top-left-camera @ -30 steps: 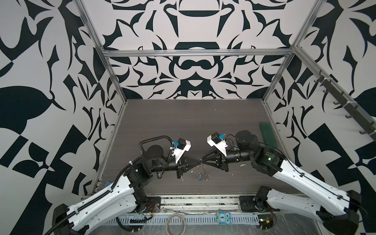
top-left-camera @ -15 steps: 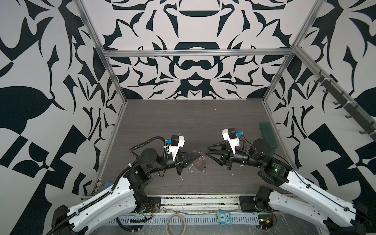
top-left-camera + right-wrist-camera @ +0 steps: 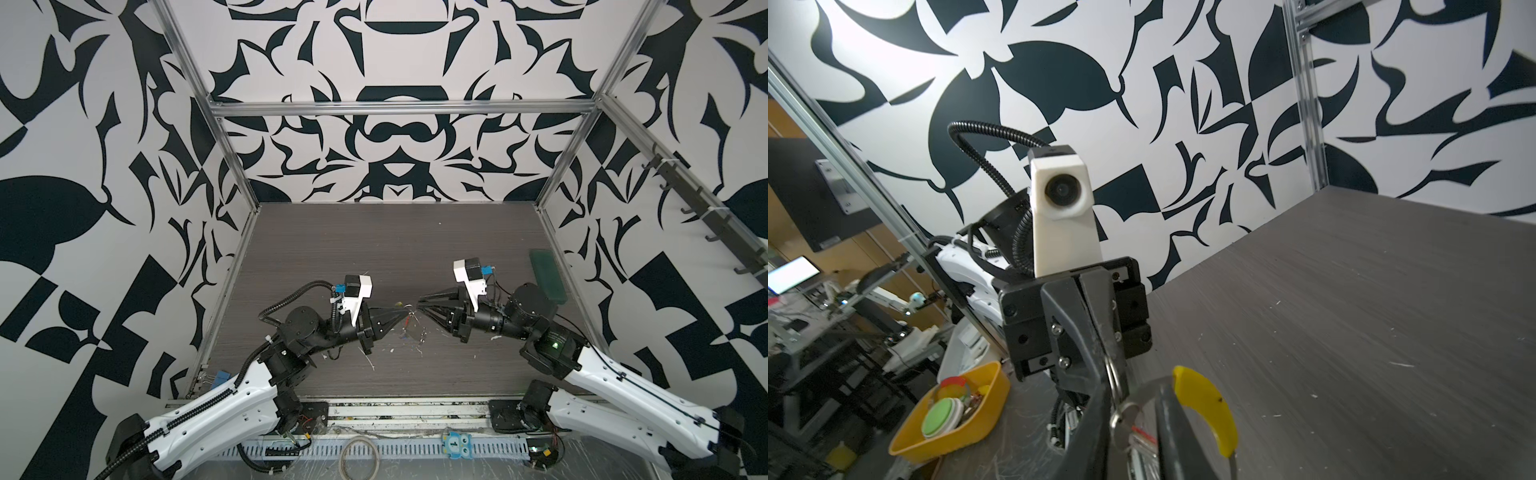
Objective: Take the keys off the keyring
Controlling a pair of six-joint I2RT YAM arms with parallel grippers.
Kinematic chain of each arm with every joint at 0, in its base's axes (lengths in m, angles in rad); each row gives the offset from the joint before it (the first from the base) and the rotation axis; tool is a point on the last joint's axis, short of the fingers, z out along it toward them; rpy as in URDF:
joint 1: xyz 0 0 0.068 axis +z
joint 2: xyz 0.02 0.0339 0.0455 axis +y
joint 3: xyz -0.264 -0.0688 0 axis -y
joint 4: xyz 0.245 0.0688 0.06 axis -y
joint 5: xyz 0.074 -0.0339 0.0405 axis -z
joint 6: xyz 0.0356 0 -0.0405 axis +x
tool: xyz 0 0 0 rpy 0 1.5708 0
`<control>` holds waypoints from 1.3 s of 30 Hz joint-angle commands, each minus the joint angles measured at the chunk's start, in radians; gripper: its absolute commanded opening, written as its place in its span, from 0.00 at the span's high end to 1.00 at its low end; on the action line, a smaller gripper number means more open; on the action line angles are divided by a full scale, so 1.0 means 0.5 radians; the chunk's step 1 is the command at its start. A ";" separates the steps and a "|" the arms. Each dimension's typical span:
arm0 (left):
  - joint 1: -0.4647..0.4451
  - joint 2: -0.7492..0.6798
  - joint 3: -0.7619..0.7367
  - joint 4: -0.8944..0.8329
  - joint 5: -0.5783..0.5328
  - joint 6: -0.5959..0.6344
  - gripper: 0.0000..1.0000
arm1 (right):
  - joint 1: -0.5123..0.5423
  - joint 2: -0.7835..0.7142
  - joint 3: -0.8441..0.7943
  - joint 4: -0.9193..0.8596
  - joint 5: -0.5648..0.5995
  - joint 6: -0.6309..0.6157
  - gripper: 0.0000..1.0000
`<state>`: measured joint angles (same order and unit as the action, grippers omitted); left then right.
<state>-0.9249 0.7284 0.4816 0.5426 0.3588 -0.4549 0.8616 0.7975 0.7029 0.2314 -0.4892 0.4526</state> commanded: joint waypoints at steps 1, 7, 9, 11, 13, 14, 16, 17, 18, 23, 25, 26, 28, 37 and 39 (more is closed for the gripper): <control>0.001 -0.028 0.000 0.140 -0.058 -0.012 1.00 | 0.010 -0.036 -0.009 0.126 -0.003 0.011 0.79; -0.001 -0.073 0.010 0.034 -0.218 0.035 1.00 | 0.011 -0.086 0.007 -0.021 0.043 -0.054 0.50; 0.000 -0.085 0.011 0.008 -0.283 0.046 1.00 | 0.018 -0.109 0.000 -0.069 0.098 -0.079 0.47; 0.000 -0.090 0.008 0.001 -0.327 0.053 1.00 | 0.026 -0.125 -0.010 -0.103 0.165 -0.097 0.45; -0.001 -0.092 0.007 -0.009 -0.370 0.061 1.00 | 0.040 -0.134 -0.008 -0.143 0.217 -0.125 0.44; -0.002 -0.093 0.011 -0.018 -0.389 0.067 1.00 | 0.047 -0.131 -0.002 -0.175 0.252 -0.142 0.44; -0.003 -0.092 0.015 -0.034 -0.410 0.070 1.00 | 0.075 -0.120 0.016 -0.234 0.319 -0.175 0.44; -0.003 -0.090 0.016 -0.033 -0.416 0.070 1.00 | 0.087 -0.108 0.028 -0.273 0.359 -0.198 0.44; -0.001 -0.091 0.018 -0.035 -0.419 0.070 1.00 | 0.104 -0.094 0.038 -0.306 0.396 -0.221 0.43; -0.003 -0.091 0.028 -0.047 -0.456 0.070 1.00 | 0.189 -0.053 0.049 -0.364 0.524 -0.312 0.41; -0.003 -0.085 0.031 -0.050 -0.460 0.069 1.00 | 0.229 -0.033 0.051 -0.367 0.579 -0.350 0.41; -0.003 -0.083 0.034 -0.048 -0.468 0.066 1.00 | 0.247 -0.020 0.055 -0.367 0.603 -0.366 0.41; -0.003 -0.074 0.034 -0.051 -0.474 0.062 1.00 | 0.282 0.007 0.066 -0.368 0.634 -0.393 0.40; -0.015 -0.079 0.040 -0.078 -0.524 0.060 1.00 | 0.378 0.117 0.110 -0.392 0.853 -0.500 0.46; -0.018 -0.084 0.037 -0.088 -0.536 0.062 1.00 | 0.387 0.128 0.118 -0.394 0.875 -0.515 0.51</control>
<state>-0.9298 0.6994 0.4816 0.4820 0.1112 -0.4259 1.0454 0.8631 0.7059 0.0044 -0.1051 0.2249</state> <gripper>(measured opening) 0.046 0.504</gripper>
